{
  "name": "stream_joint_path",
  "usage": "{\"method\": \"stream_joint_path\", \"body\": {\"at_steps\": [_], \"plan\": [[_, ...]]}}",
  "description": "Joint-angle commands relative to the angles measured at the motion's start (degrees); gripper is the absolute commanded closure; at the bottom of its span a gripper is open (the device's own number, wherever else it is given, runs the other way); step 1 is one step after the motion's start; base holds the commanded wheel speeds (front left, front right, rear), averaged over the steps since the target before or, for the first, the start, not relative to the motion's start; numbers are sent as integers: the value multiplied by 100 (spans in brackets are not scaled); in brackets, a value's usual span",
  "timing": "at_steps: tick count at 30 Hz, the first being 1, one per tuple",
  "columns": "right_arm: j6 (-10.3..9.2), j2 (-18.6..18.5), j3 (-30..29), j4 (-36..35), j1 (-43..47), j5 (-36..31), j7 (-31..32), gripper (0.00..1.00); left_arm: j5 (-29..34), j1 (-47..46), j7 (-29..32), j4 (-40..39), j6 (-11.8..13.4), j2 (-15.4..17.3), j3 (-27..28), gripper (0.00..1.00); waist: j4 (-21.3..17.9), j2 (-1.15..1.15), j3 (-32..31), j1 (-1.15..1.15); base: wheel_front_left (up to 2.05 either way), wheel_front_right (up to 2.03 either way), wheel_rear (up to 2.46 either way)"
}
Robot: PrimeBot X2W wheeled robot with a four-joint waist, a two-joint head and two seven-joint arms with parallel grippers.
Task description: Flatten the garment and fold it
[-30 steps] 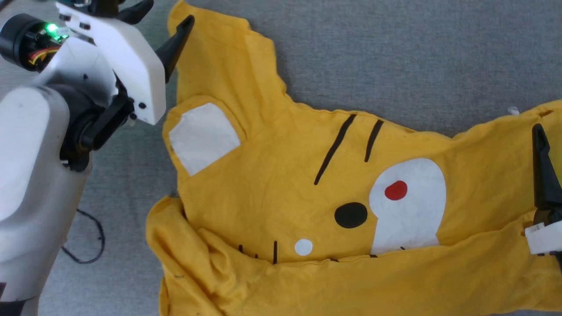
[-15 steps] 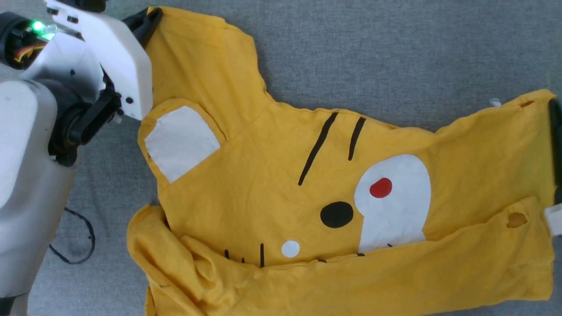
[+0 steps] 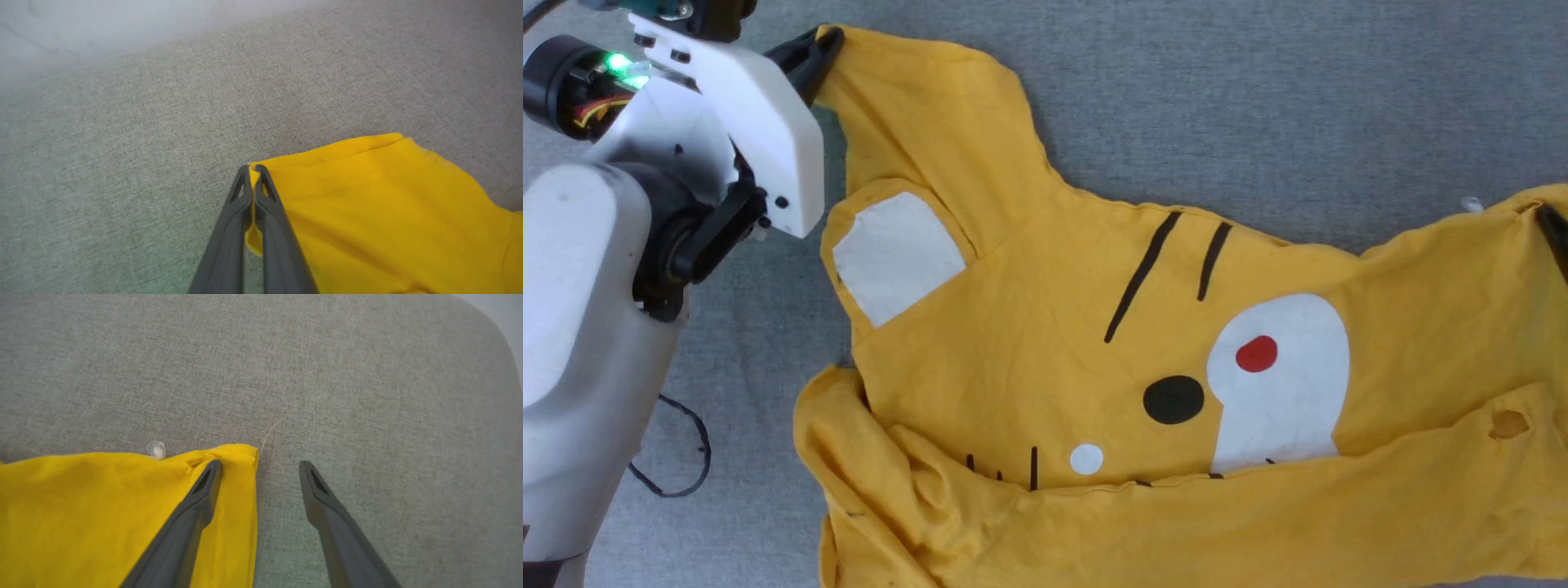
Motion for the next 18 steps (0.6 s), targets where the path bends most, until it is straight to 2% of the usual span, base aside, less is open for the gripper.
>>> {"method": "stream_joint_path", "body": {"at_steps": [1, 4, 5, 6, 7, 8, 9, 13, 18], "plan": [[-5, 12, 11, 15, -55, 76, 53, 0, -29, 37, -51, -11, -22, -31, -6, 100, 47, 0, 37, 0, 0, 0, 0], [-5, 6, 114, 52, -84, 180, 271, 0, -35, 31, -68, 3, -22, -34, -13, 100, 91, 0, 77, 0, 0, 0, 0], [-5, 20, 140, 88, -104, 213, 341, 24, -38, 23, -72, 8, -21, -36, -14, 100, 102, 0, 90, 0, 0, 0, 0], [-5, 53, 154, 134, -131, 270, 409, 58, -41, 14, -76, 14, -22, -40, -16, 100, 114, 0, 100, 0, 0, 0, 0], [-5, 128, 127, 202, -165, 342, 475, 67, -43, 5, -81, 20, -23, -45, -19, 100, 123, 0, 107, 0, 0, 0, 0], [-5, 205, 93, 276, -200, 405, 559, 92, -49, -5, -89, 26, -23, -53, -20, 100, 134, 0, 111, 0, 0, 0, 0], [-5, 240, 99, 328, -225, 450, 653, 100, -57, -16, -101, 29, -23, -66, -18, 100, 146, 0, 113, 0, 0, 0, 0], [-5, 264, 77, 452, -299, 522, 808, 100, -36, -60, -299, 25, -65, -113, -10, 100, 198, 0, 54, 0, 0, 0, 0], [-5, 238, -68, 480, -499, 421, 471, 100, 225, -125, -994, 60, -80, -79, 109, 100, 226, 0, -151, 0, 0, 0, 0]]}}
